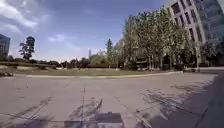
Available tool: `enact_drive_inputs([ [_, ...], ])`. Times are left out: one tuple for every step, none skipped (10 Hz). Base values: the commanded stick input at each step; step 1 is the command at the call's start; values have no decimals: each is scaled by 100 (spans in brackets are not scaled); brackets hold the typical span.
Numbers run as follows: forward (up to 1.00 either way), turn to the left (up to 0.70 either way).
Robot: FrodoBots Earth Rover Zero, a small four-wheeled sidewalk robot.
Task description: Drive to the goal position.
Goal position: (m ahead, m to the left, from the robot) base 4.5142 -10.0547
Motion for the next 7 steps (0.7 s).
enact_drive_inputs([
  [0, -45],
  [0, -45],
  [0, -45],
  [0, -45],
  [0, -45],
  [0, -45],
  [0, -45],
])
